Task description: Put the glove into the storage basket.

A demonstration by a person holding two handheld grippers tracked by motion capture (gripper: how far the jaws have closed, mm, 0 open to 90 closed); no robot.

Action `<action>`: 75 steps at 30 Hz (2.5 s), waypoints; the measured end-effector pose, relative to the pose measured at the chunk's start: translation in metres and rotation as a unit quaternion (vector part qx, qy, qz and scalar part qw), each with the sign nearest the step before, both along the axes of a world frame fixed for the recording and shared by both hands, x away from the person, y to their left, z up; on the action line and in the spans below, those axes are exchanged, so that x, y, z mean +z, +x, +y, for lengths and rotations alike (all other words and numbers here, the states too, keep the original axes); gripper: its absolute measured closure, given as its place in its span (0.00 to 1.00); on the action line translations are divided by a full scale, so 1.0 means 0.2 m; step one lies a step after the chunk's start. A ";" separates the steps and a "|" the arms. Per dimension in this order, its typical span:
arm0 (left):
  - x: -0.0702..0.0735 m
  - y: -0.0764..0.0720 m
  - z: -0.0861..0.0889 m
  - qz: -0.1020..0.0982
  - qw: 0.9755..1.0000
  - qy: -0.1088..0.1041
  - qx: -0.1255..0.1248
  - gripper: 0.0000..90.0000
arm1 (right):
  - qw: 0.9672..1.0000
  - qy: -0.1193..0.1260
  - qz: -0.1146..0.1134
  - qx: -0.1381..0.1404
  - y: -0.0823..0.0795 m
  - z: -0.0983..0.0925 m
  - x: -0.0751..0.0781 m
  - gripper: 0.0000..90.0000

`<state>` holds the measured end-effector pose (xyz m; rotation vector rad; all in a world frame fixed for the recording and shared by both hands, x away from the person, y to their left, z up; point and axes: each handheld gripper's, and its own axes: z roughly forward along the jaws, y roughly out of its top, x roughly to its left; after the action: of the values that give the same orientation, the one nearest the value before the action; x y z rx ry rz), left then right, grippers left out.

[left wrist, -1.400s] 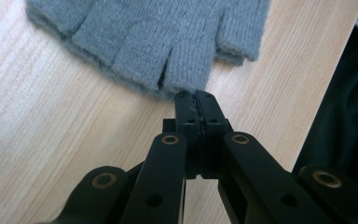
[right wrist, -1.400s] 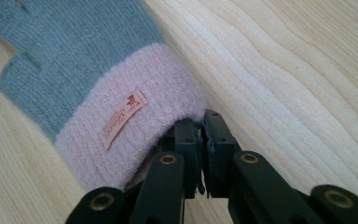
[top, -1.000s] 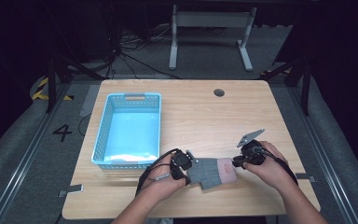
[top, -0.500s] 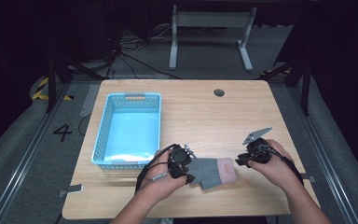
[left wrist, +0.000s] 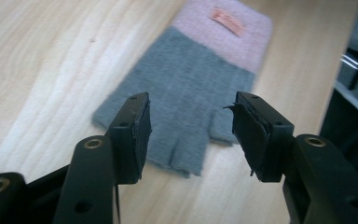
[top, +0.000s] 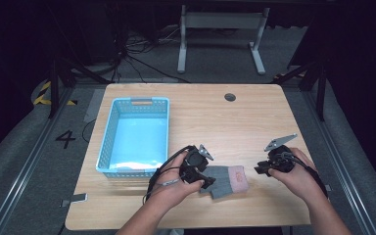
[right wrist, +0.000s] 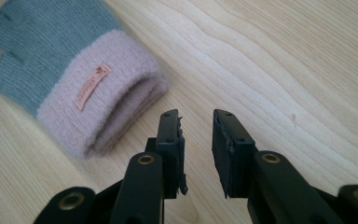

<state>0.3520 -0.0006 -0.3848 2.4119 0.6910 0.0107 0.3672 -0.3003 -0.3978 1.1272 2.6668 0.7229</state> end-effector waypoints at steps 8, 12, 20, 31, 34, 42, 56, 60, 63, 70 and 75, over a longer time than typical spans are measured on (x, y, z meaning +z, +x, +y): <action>-0.03 0.05 -0.02 -0.002 1.000 -0.008 0.014 0.45 | 1.000 0.007 -0.004 -0.015 -0.03 -0.04 0.02 0.80; -0.05 0.07 -0.05 0.001 1.000 -0.004 0.013 0.43 | 1.000 0.007 -0.003 -0.019 -0.04 -0.05 0.02 0.80; -0.11 0.10 -0.13 0.011 1.000 0.014 -0.006 0.38 | 0.999 0.013 0.001 -0.029 -0.05 -0.07 0.01 0.77; -0.19 0.10 -0.23 0.013 0.998 0.046 -0.027 0.29 | 0.999 0.024 0.009 -0.026 -0.05 -0.07 -0.01 0.70; -0.21 0.10 -0.25 0.006 0.998 0.062 -0.027 0.29 | 0.999 0.029 0.011 -0.025 -0.04 -0.06 -0.01 0.68; -0.25 0.09 -0.31 -0.006 0.996 0.086 -0.034 0.25 | 0.999 0.036 0.014 -0.025 -0.05 -0.06 -0.02 0.67; -0.26 0.08 -0.34 -0.011 0.993 0.112 -0.035 0.26 | 0.999 0.040 0.010 -0.027 -0.05 -0.06 -0.01 0.67; -0.26 0.07 -0.35 -0.012 0.992 0.120 -0.032 0.30 | 0.999 0.040 0.008 -0.027 -0.05 -0.06 -0.01 0.67; -0.25 0.06 -0.35 -0.010 0.992 0.122 -0.030 0.41 | 0.999 0.043 0.006 -0.029 -0.05 -0.06 0.00 0.67; -0.23 0.07 -0.34 -0.002 0.993 0.116 -0.029 0.72 | 0.999 0.046 0.000 -0.028 -0.05 -0.06 0.00 0.67; -0.23 0.07 -0.34 -0.003 0.993 0.115 -0.031 0.76 | 0.998 0.047 -0.001 -0.028 -0.05 -0.07 0.00 0.67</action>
<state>0.3663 -0.0690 -0.4302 2.6513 0.6421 0.0758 0.3575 -0.3143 -0.3971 1.2179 2.6119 0.8470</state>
